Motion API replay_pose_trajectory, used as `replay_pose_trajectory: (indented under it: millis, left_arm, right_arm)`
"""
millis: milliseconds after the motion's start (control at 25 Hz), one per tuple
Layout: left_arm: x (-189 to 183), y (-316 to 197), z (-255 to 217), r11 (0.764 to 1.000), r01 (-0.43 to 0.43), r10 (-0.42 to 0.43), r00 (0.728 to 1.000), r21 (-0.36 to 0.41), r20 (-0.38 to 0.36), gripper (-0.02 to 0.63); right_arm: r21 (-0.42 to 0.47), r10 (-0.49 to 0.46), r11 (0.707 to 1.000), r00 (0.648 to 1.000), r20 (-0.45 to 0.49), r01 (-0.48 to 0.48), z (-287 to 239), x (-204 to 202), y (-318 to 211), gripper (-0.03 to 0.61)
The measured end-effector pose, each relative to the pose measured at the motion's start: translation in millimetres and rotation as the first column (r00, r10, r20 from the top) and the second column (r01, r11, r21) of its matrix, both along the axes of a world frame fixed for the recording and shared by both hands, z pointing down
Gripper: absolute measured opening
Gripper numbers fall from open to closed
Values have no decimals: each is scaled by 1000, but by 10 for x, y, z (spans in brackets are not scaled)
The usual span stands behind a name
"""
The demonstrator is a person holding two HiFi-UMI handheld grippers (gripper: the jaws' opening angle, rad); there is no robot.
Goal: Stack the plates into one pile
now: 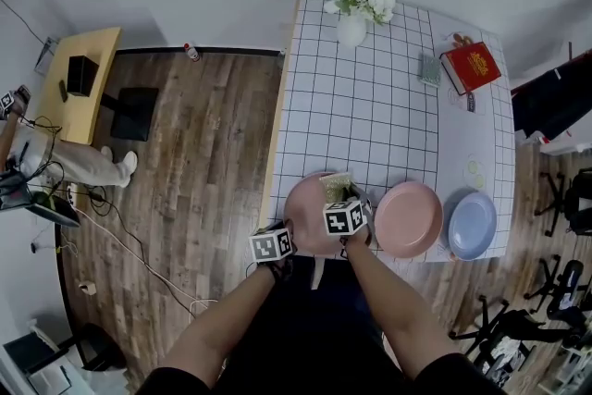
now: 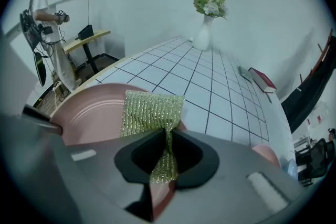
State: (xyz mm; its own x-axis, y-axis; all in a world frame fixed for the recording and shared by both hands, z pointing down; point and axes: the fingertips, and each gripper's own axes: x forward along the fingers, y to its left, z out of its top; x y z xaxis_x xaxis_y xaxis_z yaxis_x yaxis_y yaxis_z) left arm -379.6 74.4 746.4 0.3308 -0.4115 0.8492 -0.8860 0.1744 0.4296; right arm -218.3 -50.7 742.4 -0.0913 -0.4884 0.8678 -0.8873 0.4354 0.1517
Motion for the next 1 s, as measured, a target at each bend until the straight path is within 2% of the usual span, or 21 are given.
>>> replay_pose_trajectory:
  millis: [400,640,1000]
  left_arm:
    - [2,-4,-9,1000,-5,5,1000,10,-5,23]
    - [0,-2,-14,1000,1,-1,1000,5,-6,23]
    - [-16,-20,-24,1000,8,-8,1000,4,-8,23]
  right_arm:
    - [-32,-109,993,982,153,115,-30,-603,-43,55]
    - [-69,-196,973,951,238,218,-39,-991,167,55]
    - [-79,-224,964,938,264,253,-53,-1144,316,55]
